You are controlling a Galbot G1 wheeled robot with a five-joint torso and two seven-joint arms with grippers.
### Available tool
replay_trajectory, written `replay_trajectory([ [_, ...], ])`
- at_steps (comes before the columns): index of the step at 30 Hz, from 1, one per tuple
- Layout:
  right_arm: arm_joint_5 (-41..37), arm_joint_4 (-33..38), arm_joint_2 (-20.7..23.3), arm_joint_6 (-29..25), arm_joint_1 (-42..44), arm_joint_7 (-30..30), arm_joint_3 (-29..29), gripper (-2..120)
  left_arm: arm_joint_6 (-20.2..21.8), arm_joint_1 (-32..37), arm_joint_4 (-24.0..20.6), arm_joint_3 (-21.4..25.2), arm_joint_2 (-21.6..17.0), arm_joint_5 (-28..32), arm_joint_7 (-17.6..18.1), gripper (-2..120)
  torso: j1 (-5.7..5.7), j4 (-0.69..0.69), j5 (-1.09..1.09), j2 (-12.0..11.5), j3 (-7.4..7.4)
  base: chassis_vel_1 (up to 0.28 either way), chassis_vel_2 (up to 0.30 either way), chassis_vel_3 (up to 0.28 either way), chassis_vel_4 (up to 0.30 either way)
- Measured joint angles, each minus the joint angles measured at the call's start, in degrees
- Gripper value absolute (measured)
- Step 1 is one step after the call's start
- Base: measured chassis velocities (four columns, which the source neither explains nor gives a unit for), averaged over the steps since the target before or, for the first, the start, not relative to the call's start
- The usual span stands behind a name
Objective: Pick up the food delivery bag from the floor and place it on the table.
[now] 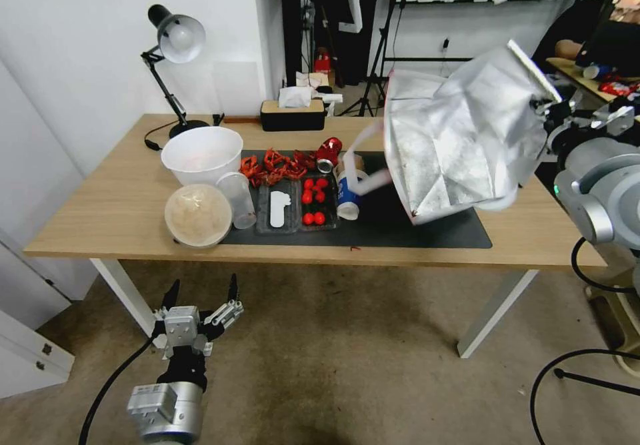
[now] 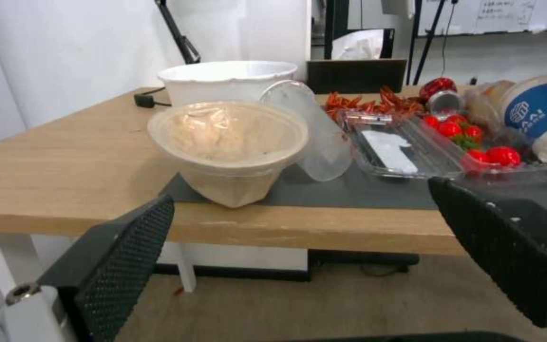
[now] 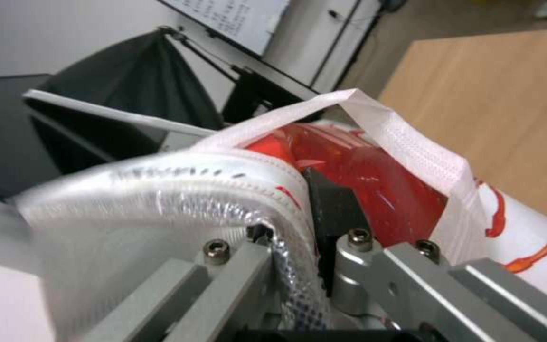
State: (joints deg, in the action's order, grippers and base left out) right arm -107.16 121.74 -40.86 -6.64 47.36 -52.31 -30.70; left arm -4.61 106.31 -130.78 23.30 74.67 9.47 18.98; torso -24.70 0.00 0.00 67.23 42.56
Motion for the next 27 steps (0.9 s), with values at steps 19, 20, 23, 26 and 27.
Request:
replay_trajectory([
  [19, 1.3, -3.4, -1.9, 5.5, -0.7, -9.4, 0.3, 0, -0.1, 0.1, 0.8, -0.4, 1.0, -1.6, 0.1, 100, 0.01, 0.00, 0.00, 0.0, 0.00, 0.000, 0.000, 0.000, 0.000],
  [20, 1.3, -3.4, -1.9, 5.5, -0.7, -9.4, 0.3, 0, -0.1, 0.1, 0.8, -0.4, 1.0, -1.6, 0.1, 100, 0.01, 0.00, 0.00, 0.0, 0.00, 0.000, 0.000, 0.000, 0.000],
  [23, 1.2, -3.6, -1.7, 6.2, -1.4, -11.2, 0.5, 0, -0.1, 0.1, 0.9, -0.5, 1.2, -1.8, 0.1, 100, 0.01, 0.00, 0.00, 0.0, 0.00, 0.000, 0.000, 0.000, 0.000],
  [26, 1.0, -3.9, -1.3, 7.0, -2.7, -13.3, 0.9, 0, -0.1, 0.1, 0.9, -0.4, 1.2, -1.9, 0.1, 100, 0.01, 0.00, 0.01, 0.0, 0.00, 0.000, 0.000, 0.000, 0.000],
  [27, 1.0, -3.9, -1.3, 7.0, -2.7, -13.3, 0.9, 0, -0.1, 0.1, 0.9, -0.4, 1.2, -1.9, 0.1, 100, 0.01, 0.00, 0.01, 0.0, 0.00, 0.000, 0.000, 0.000, 0.000],
])
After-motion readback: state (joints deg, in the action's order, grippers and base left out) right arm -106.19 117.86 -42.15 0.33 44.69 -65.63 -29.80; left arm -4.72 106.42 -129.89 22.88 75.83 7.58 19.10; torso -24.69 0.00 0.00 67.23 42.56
